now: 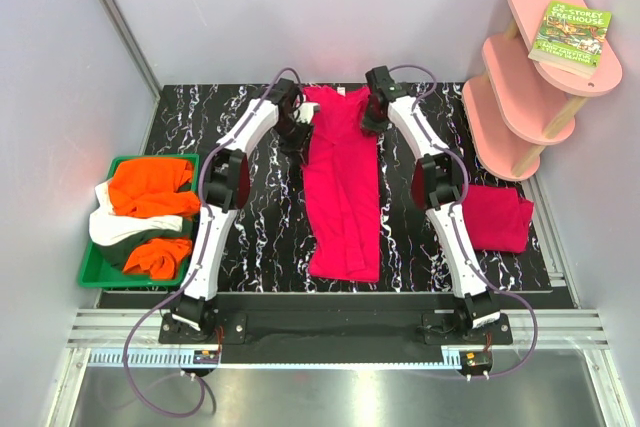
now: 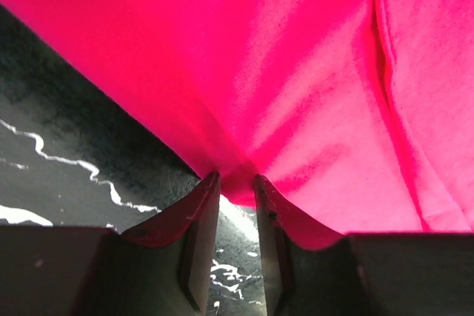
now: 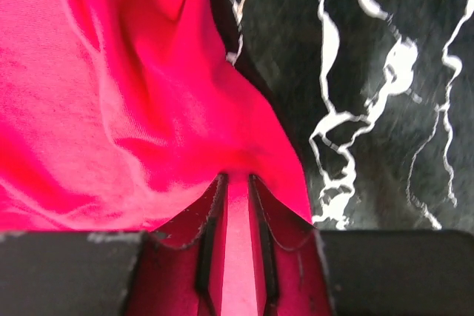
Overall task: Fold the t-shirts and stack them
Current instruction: Rotate the tshirt 90 degrees, then grab the bottom of the folded rectangular tshirt with both arms
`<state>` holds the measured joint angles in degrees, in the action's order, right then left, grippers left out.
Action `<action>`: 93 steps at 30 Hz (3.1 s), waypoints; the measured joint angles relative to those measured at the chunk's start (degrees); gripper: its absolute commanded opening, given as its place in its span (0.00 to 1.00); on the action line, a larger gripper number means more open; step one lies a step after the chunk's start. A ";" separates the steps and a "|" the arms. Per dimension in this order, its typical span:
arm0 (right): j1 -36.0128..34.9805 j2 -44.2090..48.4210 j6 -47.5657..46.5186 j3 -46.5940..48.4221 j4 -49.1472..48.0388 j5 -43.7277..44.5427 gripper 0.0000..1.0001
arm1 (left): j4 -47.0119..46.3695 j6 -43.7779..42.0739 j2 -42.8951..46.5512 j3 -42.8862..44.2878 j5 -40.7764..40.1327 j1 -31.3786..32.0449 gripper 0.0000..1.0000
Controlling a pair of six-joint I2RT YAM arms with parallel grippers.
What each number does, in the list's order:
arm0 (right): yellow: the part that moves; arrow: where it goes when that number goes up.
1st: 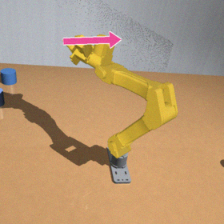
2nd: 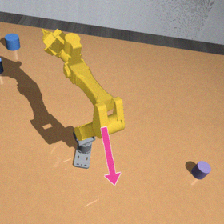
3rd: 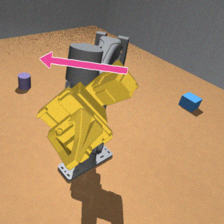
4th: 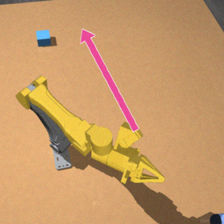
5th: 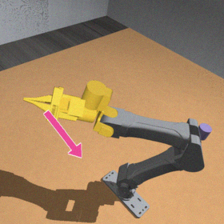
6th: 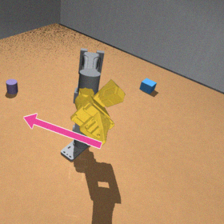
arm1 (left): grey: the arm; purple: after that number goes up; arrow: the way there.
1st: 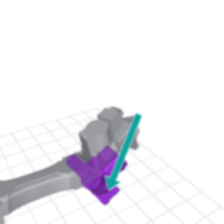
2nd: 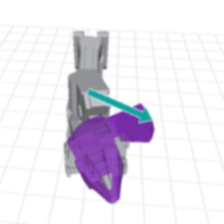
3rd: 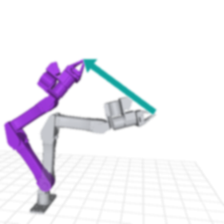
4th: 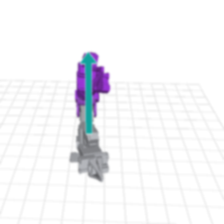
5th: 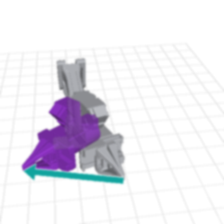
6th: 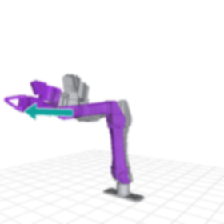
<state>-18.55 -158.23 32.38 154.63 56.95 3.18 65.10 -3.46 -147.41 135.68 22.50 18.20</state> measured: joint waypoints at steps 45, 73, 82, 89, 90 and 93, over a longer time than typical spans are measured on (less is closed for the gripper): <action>-38.01 73.31 20.31 -99.21 -20.24 21.90 0.54 | -22.93 0.07 77.44 -77.09 -23.71 9.92 0.16; -44.70 72.13 38.51 -106.75 -21.11 24.00 0.09 | -22.21 -1.07 79.38 -79.17 -21.29 8.81 0.19; -45.68 71.78 37.31 -105.39 -21.38 24.28 0.00 | -22.23 -1.07 78.55 -79.17 -21.03 8.09 0.19; -47.87 67.78 33.51 -100.02 -23.17 24.39 0.00 | -22.32 -1.07 78.55 -79.21 -20.68 7.26 0.20; -48.06 67.19 32.89 -99.41 -23.65 24.37 0.00 | -22.32 -1.07 78.55 -79.25 -20.61 7.23 0.20; -48.46 65.61 31.15 -98.16 -25.38 24.09 0.00 | -22.34 -1.09 78.58 -79.71 -20.33 7.06 0.20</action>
<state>-67.00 -92.62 63.53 56.47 31.57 27.27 42.76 -4.56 -68.84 55.96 2.17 25.26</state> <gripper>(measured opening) 0.011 0.195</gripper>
